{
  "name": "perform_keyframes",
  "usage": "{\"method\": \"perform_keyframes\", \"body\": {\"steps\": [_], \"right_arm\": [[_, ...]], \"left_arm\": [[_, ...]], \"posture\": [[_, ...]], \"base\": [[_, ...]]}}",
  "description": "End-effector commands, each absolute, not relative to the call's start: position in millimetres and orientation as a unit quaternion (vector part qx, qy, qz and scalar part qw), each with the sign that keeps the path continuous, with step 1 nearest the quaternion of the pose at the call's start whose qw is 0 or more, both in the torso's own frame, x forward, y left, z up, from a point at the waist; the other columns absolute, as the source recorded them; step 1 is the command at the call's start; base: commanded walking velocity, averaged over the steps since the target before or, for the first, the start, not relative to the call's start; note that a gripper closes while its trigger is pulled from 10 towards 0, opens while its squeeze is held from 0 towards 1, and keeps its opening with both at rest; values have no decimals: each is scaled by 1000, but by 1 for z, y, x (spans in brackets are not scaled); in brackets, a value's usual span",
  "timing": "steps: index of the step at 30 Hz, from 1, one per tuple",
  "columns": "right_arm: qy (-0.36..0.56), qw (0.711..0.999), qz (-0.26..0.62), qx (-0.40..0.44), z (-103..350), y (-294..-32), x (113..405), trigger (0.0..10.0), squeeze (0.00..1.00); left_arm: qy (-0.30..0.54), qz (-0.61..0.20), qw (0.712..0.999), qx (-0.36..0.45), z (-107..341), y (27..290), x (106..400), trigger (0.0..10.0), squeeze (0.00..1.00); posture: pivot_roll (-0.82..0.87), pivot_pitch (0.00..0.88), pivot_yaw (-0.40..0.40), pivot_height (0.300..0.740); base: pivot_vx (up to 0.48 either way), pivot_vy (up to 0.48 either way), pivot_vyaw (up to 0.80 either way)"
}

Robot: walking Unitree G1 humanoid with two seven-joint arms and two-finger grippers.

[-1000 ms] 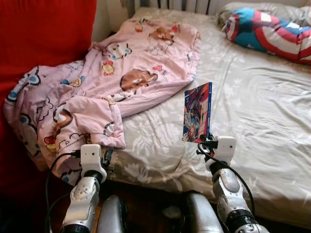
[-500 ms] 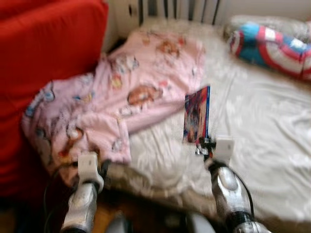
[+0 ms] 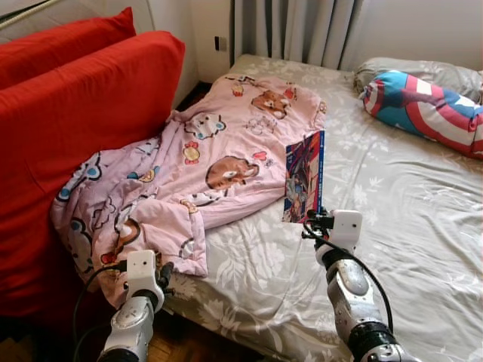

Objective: Clean up the room

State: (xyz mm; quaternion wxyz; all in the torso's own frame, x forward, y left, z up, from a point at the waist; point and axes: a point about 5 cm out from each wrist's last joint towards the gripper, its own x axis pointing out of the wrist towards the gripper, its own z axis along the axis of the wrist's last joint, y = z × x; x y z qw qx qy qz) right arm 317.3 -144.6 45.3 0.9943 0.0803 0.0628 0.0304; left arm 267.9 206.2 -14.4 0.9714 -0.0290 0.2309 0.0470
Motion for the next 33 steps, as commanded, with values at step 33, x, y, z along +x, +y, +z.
{"method": "perform_keyframes", "body": {"steps": [33], "right_arm": [[74,993,36,84,42,-135,316,10000,0]], "left_arm": [[389,119,913,-28,-68,231,195,10000,0]], "posture": [[-28,24,-30,740]], "base": [[0,0,-261]]}}
